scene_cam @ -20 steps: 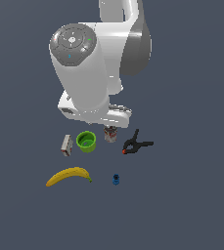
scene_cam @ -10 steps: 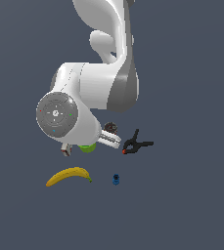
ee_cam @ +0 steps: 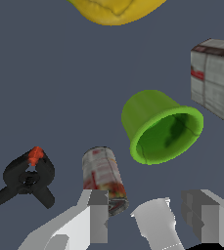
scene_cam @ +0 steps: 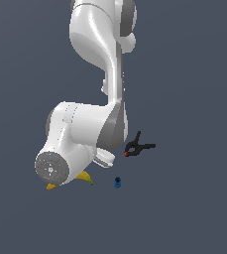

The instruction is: Pick up a designated object from a clutter of objects.

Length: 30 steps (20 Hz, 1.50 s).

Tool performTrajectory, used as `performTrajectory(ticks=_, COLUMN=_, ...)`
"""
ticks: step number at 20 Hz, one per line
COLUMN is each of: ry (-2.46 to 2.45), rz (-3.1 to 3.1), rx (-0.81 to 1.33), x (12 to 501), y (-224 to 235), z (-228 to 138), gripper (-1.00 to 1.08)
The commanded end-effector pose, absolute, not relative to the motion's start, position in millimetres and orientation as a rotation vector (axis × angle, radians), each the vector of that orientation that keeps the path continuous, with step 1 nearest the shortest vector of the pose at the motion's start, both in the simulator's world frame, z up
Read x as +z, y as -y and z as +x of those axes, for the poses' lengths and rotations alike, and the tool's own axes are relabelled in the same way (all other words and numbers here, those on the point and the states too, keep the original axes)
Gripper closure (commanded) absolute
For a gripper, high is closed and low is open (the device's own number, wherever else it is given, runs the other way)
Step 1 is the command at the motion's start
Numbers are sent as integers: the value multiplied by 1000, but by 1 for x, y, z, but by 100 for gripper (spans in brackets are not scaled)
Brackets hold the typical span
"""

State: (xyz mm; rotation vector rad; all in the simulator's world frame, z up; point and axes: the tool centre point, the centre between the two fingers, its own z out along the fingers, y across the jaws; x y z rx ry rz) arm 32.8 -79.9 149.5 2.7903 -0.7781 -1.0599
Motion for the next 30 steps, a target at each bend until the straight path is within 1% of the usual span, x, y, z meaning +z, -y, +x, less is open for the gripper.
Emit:
performTrajectory(ticks=1, ry=822, rz=2730, rx=-1131, x=136, y=83, z=30, gripper=-20)
performTrajectory(ticks=7, ry=893, rz=2612, rx=-1255, x=110, y=89, z=23, gripper=-20)
performTrajectory(ticks=13, ry=930, rz=2536, rx=-1325, x=94, y=92, z=17, gripper=-20)
performTrajectory(ticks=30, ry=940, rz=2513, rx=-1346, x=83, y=91, z=6, gripper=-20)
